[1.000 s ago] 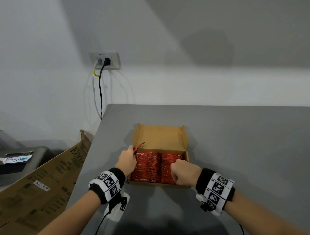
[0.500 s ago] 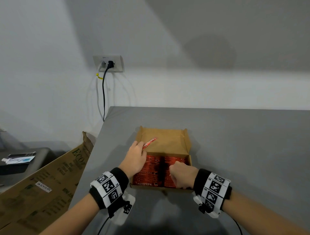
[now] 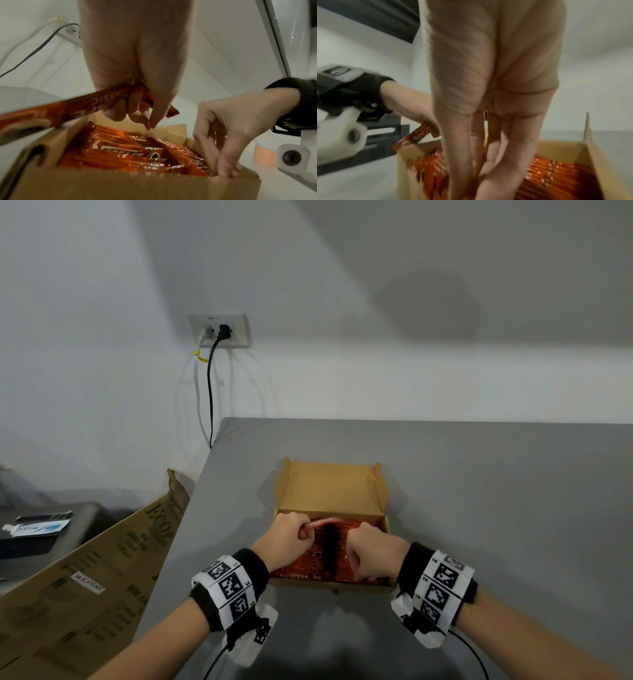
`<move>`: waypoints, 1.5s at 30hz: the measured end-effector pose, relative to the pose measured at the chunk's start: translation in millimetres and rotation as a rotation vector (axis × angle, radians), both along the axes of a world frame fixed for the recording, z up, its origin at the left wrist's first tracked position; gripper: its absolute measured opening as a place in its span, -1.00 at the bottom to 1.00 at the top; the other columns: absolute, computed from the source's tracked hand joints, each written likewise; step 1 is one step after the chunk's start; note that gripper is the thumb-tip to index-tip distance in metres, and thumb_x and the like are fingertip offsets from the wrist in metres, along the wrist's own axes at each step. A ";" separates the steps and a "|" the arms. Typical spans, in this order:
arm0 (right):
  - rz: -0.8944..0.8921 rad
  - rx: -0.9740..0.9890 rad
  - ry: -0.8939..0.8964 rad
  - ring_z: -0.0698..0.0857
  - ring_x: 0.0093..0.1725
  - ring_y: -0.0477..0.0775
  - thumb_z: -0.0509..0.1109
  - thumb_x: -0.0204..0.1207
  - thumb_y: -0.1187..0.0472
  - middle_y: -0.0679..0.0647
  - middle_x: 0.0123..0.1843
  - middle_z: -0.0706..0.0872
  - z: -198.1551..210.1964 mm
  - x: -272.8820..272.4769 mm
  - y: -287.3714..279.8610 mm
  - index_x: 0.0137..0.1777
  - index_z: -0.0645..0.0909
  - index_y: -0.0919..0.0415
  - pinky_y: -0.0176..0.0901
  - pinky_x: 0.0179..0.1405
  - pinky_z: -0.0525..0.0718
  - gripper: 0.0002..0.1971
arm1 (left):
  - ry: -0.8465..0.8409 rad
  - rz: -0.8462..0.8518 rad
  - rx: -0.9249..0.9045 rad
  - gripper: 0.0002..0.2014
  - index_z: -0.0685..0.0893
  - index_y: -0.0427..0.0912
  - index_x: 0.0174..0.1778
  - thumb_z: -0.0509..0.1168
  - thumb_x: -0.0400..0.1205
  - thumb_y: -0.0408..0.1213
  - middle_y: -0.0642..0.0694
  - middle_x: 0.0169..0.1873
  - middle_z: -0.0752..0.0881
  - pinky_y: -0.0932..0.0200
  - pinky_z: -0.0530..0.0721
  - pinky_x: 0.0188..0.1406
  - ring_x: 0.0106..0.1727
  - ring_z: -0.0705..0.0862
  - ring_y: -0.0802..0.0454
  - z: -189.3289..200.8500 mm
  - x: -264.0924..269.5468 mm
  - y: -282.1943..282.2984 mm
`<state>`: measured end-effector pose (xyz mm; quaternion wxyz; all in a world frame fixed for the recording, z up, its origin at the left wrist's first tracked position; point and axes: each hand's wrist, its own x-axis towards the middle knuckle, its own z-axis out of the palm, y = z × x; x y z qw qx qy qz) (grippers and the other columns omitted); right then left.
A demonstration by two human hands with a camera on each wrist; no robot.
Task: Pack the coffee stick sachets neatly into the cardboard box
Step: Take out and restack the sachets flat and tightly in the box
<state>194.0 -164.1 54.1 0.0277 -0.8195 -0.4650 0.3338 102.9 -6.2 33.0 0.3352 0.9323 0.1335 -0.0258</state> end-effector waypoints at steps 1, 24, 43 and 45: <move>-0.037 0.082 -0.012 0.57 -0.51 -0.14 0.44 0.48 0.33 0.20 -0.18 0.79 2.5 3.4 0.0 -0.06 0.71 0.39 -0.29 -0.36 0.64 -0.89 | -0.036 0.036 -0.024 -0.89 0.69 -0.31 -0.18 0.25 0.57 -0.43 -0.12 -0.32 0.65 0.34 0.60 -0.23 -0.28 0.58 0.05 2.6 1.5 0.3; -0.231 0.808 -0.014 0.62 -0.30 -0.44 0.37 0.56 0.25 -0.34 -0.22 0.58 10.6 22.8 7.2 0.10 0.74 0.16 -0.58 -0.15 0.53 -0.82 | -0.283 -0.050 -0.269 -0.61 0.69 -0.13 0.18 0.01 0.60 -0.23 0.03 -0.02 0.65 0.33 0.48 0.15 0.07 0.59 0.19 23.3 5.3 18.3; -0.406 1.012 0.086 0.70 -0.16 -0.30 0.44 0.50 0.21 -0.24 -0.13 0.68 5.8 14.6 12.3 -0.06 0.56 -0.08 -0.42 -0.13 0.68 -0.84 | -0.545 0.357 -0.320 -0.84 0.74 -0.01 -0.14 0.34 0.59 -0.38 -0.16 -0.38 0.70 0.43 0.38 -0.47 -0.49 0.37 0.20 21.0 12.6 2.7; -0.496 1.131 0.129 0.73 -0.20 -0.22 0.49 0.44 0.27 -0.19 -0.19 0.71 9.9 13.7 15.2 -0.05 0.56 -0.10 -0.31 -0.13 0.73 -0.75 | -0.542 0.338 -0.369 -0.86 0.74 -0.02 -0.14 0.36 0.58 -0.37 -0.01 -0.39 0.72 0.44 0.35 -0.47 -0.52 0.35 0.21 20.0 14.1 -1.2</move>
